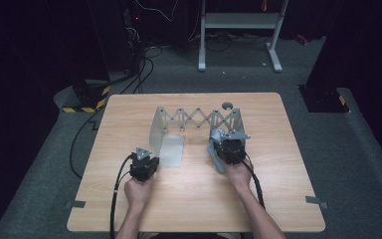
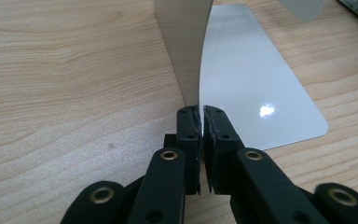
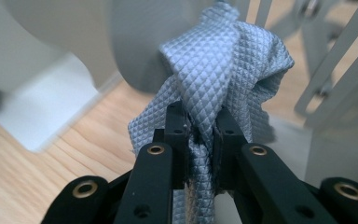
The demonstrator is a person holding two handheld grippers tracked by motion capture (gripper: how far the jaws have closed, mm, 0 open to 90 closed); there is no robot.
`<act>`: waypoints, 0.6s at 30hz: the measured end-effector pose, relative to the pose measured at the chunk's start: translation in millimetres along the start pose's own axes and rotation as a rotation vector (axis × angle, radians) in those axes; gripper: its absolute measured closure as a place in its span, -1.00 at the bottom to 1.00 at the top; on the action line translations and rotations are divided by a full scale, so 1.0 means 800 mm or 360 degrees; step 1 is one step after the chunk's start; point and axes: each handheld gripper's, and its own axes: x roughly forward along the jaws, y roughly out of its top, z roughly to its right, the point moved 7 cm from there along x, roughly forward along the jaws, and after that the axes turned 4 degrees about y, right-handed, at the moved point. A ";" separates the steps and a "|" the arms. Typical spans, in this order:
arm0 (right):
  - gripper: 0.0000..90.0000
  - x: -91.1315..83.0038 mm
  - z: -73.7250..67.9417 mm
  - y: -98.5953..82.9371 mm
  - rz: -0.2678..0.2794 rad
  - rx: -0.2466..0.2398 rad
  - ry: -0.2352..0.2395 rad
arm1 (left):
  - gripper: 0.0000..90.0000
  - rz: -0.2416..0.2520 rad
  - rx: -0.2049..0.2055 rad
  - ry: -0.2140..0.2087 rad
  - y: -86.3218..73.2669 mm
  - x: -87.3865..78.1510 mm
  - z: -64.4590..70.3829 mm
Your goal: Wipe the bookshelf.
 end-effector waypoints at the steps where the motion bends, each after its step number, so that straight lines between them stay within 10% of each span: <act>1: 0.79 -0.005 -0.001 0.004 0.0020 0.0000 0.0012 | 0.89 -0.0006 0.0011 0.0002 0.000 0.000 0.000; 10: 0.79 -0.043 -0.017 0.048 0.0185 -0.0072 0.0063 | 0.88 0.0003 0.0005 0.0004 0.000 0.000 0.000; 18: 0.78 -0.017 -0.008 0.028 0.0073 -0.0044 0.0030 | 0.89 -0.0007 -0.0016 -0.0007 0.000 0.000 -0.001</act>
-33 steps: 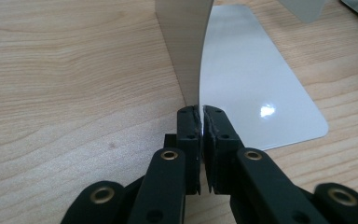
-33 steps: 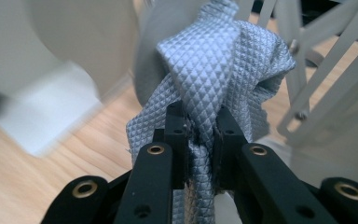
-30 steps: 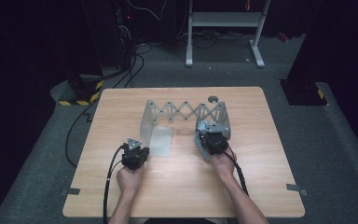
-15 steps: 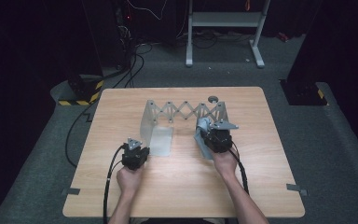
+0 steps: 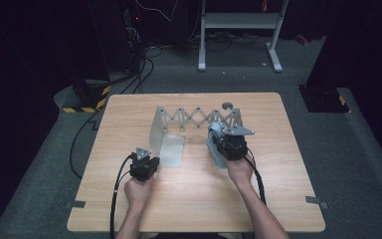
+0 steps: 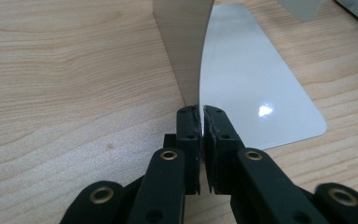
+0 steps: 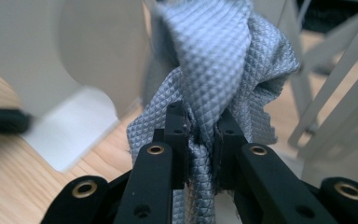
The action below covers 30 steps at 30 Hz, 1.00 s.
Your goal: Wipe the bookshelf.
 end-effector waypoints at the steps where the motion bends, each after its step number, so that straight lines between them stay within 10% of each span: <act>1: 0.78 0.009 0.003 -0.008 -0.0046 0.0007 -0.0009 | 0.89 0.0003 0.0000 0.0001 0.000 0.000 0.000; 10: 0.78 0.049 0.015 -0.048 -0.0224 0.0116 0.0002 | 0.88 -0.0004 0.0040 0.0005 -0.001 -0.001 -0.001; 22: 0.78 -0.021 -0.004 0.028 0.0112 0.0018 0.0072 | 0.88 -0.0007 0.0039 0.0002 -0.001 -0.001 -0.002; 30: 0.78 -0.008 -0.005 0.021 0.0065 -0.0012 0.0032 | 0.88 0.0000 0.0021 -0.0001 0.000 0.000 -0.002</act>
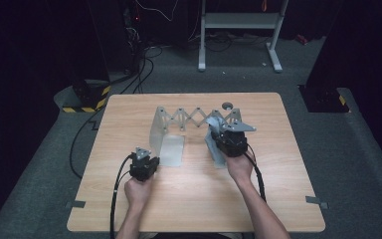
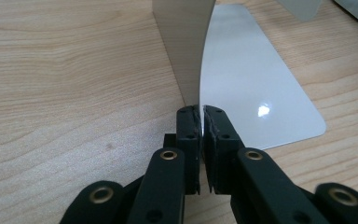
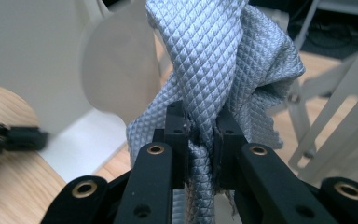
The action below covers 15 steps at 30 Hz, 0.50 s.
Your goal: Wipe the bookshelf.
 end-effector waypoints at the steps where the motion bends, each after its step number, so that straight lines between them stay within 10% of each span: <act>1: 0.78 0.004 0.002 -0.004 -0.0019 0.0002 -0.0008 | 0.88 -0.0002 0.0001 -0.0001 0.000 0.000 0.000; 15: 0.79 0.063 0.022 -0.071 -0.0343 0.0112 -0.0023 | 0.88 -0.0006 0.0007 -0.0002 0.000 0.000 0.000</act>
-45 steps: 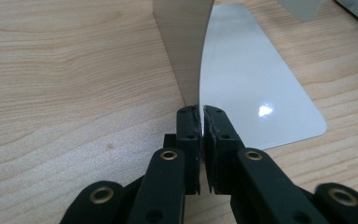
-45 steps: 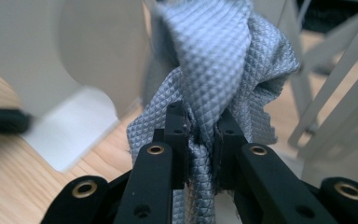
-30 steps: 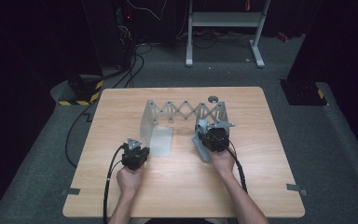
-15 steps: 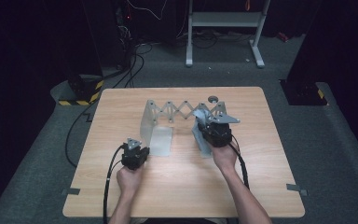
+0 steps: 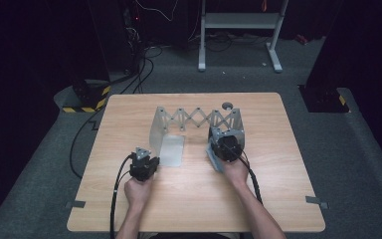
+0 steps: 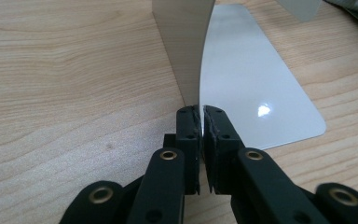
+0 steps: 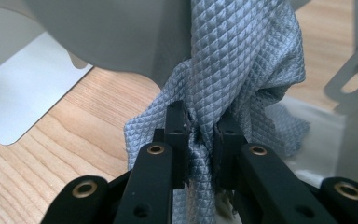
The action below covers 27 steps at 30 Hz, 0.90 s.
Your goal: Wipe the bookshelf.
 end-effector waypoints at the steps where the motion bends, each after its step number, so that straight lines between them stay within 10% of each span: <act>1: 0.79 0.003 0.001 -0.001 0.0000 0.0019 0.0012 | 0.88 0.0000 0.0000 0.0000 0.000 0.000 0.000; 9: 0.79 -0.014 0.000 0.010 0.0100 0.0057 0.0062 | 0.88 0.0000 0.0008 0.0002 0.000 0.000 0.001; 18: 0.79 -0.059 -0.006 0.055 0.0265 -0.0065 0.0006 | 0.88 0.0008 0.0006 0.0006 0.000 0.000 0.001; 27: 0.79 -0.078 0.003 0.074 0.0414 0.0024 -0.0043 | 0.88 -0.0001 0.0001 0.0001 0.000 0.000 0.001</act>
